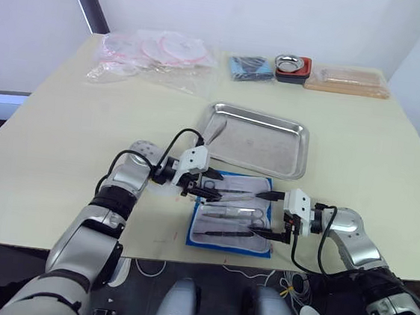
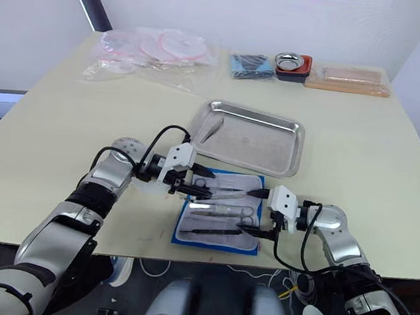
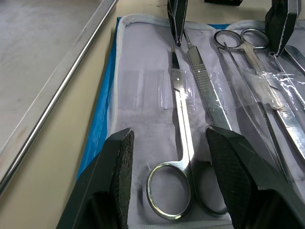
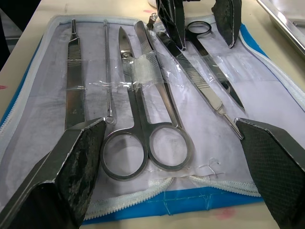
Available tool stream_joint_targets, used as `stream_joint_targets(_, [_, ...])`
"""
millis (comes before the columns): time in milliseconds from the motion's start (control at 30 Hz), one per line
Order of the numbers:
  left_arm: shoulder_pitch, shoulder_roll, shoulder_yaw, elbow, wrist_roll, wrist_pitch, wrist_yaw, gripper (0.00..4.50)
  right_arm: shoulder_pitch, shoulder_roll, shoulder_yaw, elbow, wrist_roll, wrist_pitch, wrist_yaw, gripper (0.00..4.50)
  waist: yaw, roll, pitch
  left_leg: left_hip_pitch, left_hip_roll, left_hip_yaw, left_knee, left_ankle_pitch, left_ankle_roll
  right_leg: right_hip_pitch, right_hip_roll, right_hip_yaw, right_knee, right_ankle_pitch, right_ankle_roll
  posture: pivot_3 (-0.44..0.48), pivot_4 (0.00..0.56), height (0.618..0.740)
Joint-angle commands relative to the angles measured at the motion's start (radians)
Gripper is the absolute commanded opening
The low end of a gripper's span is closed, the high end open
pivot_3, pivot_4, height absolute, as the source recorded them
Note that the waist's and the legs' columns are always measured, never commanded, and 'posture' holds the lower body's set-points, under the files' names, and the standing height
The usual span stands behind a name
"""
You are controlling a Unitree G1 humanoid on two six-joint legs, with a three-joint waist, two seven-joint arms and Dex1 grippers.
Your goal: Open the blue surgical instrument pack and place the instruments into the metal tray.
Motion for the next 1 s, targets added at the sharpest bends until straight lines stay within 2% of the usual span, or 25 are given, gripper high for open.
stream_joint_targets(33, [-0.007, -0.013, -0.016, 0.030, 0.022, -0.019, 0.012, 2.14, 0.088, -0.033, 0.081, 0.141, -0.137, 0.071, -0.008, 4.50, 0.000, 0.000, 0.000, 0.000, 0.000, 0.000, 0.000, 0.000, 0.000, 0.000, 0.000, 0.000, 0.000, 0.000, 0.000, 0.000, 0.150, 0.740])
stream_joint_targets(67, [-0.010, -0.015, -0.017, 0.040, 0.027, -0.024, 0.017, 1.92, 0.088, -0.032, 0.081, 0.142, -0.137, 0.072, -0.008, 4.50, 0.000, 0.000, 0.000, 0.000, 0.000, 0.000, 0.000, 0.000, 0.000, 0.000, 0.000, 0.000, 0.000, 0.000, 0.000, 0.000, 0.150, 0.740])
stream_joint_targets(100, [-0.013, -0.017, -0.018, 0.049, 0.032, -0.030, 0.021, 1.36, 0.087, -0.031, 0.082, 0.142, -0.138, 0.072, -0.009, 4.50, 0.000, 0.000, 0.000, 0.000, 0.000, 0.000, 0.000, 0.000, 0.000, 0.000, 0.000, 0.000, 0.000, 0.000, 0.000, 0.000, 0.150, 0.740])
stream_joint_targets(133, [-0.015, -0.018, -0.020, 0.057, 0.037, -0.035, 0.024, 1.36, 0.086, -0.029, 0.082, 0.143, -0.137, 0.073, -0.010, 4.50, 0.000, 0.001, -0.001, 0.000, 0.000, 0.000, 0.000, 0.000, 0.000, 0.000, 0.000, 0.000, 0.000, 0.000, 0.000, 0.000, 0.150, 0.740])
stream_joint_targets(267, [-0.018, -0.023, -0.024, 0.070, 0.045, -0.042, 0.023, 0.08, 0.086, -0.027, 0.084, 0.140, -0.136, 0.074, -0.011, 4.50, 0.000, 0.004, -0.003, 0.000, 0.000, 0.000, 0.000, 0.000, 0.000, 0.000, 0.000, 0.000, 0.000, 0.000, 0.000, 0.000, 0.150, 0.740])
stream_joint_targets(667, [-0.056, -0.003, -0.041, 0.022, 0.054, 0.001, -0.025, 0.02, 0.092, -0.031, 0.084, 0.135, -0.136, 0.078, -0.012, 4.50, 0.000, 0.005, -0.005, 0.001, 0.000, 0.000, 0.000, 0.000, 0.000, 0.000, 0.001, 0.002, 0.001, 0.000, 0.000, 0.000, 0.150, 0.740])
stream_joint_targets(900, [-0.077, 0.024, -0.070, -0.109, 0.056, 0.156, -0.079, 0.02, 0.091, -0.026, 0.084, 0.138, -0.136, 0.078, -0.014, 4.50, -0.001, 0.005, -0.005, 0.000, 0.000, 0.000, 0.000, 0.000, 0.000, 0.000, 0.002, 0.003, 0.001, 0.000, 0.000, 0.000, 0.150, 0.740])
stream_joint_targets(1000, [-0.082, 0.035, -0.071, -0.176, 0.039, 0.284, -0.089, 0.02, 0.090, -0.023, 0.085, 0.140, -0.137, 0.077, -0.016, 4.50, -0.002, 0.005, -0.005, 0.000, 0.000, 0.000, 0.000, 0.000, 0.000, 0.000, 0.002, 0.004, 0.001, 0.000, 0.000, 0.000, 0.150, 0.740])
